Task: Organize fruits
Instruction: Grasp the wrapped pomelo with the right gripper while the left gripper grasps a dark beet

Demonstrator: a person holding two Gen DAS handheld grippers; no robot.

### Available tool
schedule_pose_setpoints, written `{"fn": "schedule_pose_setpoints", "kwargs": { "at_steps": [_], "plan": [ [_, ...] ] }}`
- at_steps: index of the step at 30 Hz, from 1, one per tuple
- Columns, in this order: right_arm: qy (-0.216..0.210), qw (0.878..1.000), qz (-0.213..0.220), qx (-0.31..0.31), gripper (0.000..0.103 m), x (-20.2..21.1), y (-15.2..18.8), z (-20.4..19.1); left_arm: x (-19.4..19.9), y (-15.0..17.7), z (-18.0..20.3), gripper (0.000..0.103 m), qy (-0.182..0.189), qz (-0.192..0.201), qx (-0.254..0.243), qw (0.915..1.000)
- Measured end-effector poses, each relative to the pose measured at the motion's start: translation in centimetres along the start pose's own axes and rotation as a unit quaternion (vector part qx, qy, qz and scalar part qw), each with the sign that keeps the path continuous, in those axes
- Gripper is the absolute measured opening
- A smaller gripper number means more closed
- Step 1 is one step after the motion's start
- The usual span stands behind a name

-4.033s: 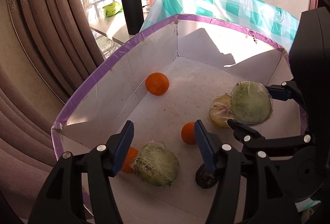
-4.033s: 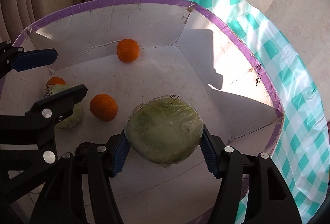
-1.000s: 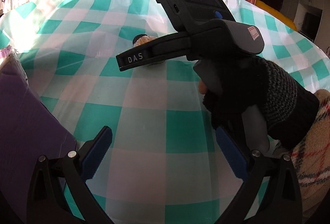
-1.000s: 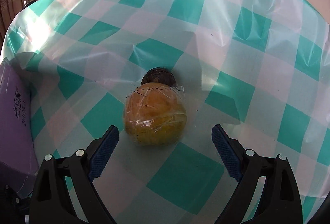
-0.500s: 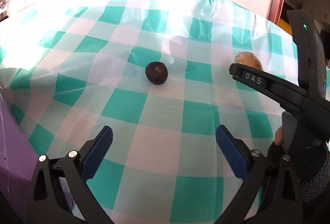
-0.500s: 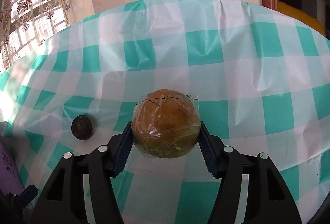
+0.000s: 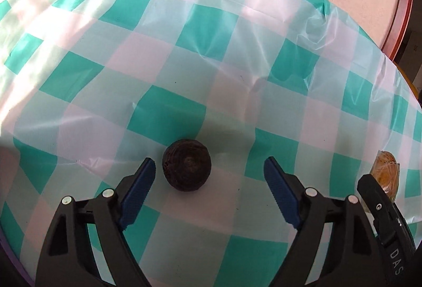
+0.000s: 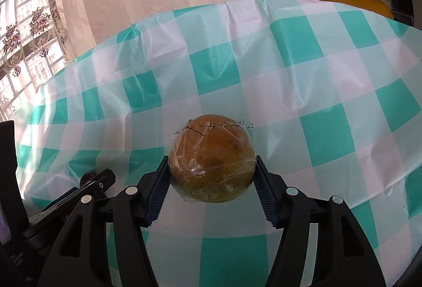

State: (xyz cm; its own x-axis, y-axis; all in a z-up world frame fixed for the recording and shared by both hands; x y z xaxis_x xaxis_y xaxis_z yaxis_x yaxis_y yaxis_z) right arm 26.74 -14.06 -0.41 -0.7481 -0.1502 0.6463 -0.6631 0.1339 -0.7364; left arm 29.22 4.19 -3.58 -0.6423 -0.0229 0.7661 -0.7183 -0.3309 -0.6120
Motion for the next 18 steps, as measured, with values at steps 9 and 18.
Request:
{"fn": "schedule_pose_setpoints", "kwargs": {
  "at_steps": [9, 18],
  "plan": [
    [-0.004, 1.000, -0.002, -0.011, 0.060, 0.0, 0.0, 0.7, -1.0, -0.2, -0.3, 0.074, -0.018, -0.020, 0.008, 0.9996],
    [-0.012, 1.000, -0.010, -0.022, 0.060, -0.4, 0.0, 1.0, -1.1, -0.4, -0.6, 0.061, -0.017, -0.017, 0.017, 0.9996]
  ]
}}
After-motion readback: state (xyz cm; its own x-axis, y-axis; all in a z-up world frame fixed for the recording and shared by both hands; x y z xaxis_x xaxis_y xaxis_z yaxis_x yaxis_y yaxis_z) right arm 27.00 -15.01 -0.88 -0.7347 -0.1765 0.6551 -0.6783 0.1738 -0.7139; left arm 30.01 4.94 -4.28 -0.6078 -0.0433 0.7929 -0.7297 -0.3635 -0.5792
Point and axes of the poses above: each gripper's, at about its wrist camera, not at the fingertips, and x roughly against the way its jaws point, z to its right, y to its underside, the point moved 7 cm from there along -x, roughly the way its jaws point, and after that the axes turned 4 degrees about -z, right-handed, at the moved point
